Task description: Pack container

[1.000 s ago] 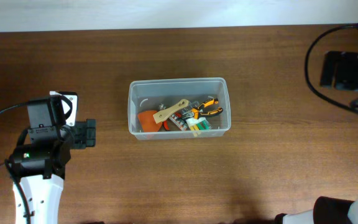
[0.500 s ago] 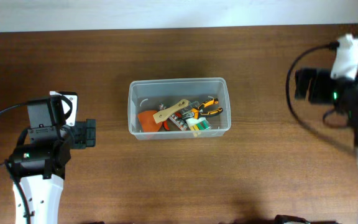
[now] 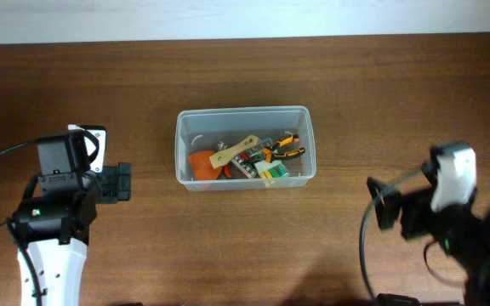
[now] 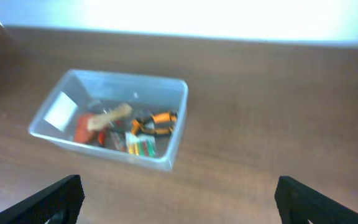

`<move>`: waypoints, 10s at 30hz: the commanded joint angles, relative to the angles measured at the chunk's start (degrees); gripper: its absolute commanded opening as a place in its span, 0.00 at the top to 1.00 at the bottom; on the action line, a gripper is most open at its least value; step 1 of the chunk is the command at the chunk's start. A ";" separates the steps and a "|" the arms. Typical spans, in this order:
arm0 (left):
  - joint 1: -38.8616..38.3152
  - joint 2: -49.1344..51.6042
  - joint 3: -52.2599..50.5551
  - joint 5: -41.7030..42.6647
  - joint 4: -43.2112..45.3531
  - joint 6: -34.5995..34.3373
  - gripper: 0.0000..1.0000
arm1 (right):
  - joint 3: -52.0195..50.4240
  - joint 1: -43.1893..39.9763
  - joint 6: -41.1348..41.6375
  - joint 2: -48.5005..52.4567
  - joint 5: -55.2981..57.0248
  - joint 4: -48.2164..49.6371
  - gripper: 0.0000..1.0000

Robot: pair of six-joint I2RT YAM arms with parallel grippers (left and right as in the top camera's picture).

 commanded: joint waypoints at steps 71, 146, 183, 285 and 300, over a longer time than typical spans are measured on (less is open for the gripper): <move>0.28 0.07 0.94 0.59 0.15 -0.52 0.01 | -57.99 7.72 -3.69 -41.44 21.40 66.16 0.01; 0.28 -0.42 0.94 0.59 0.15 -0.52 0.01 | -69.35 7.72 -3.67 -41.44 21.40 56.83 0.01; 0.28 -30.08 0.92 11.82 -7.56 -0.55 0.01 | -69.35 7.72 -3.67 -41.44 21.40 56.83 0.01; -5.01 -62.97 -61.22 9.44 48.17 -14.51 0.01 | -69.35 7.72 -3.67 -41.44 21.40 56.83 0.01; -4.98 -62.95 -61.22 9.46 48.17 -14.53 0.01 | -69.35 7.72 -3.67 -41.44 21.40 56.83 0.01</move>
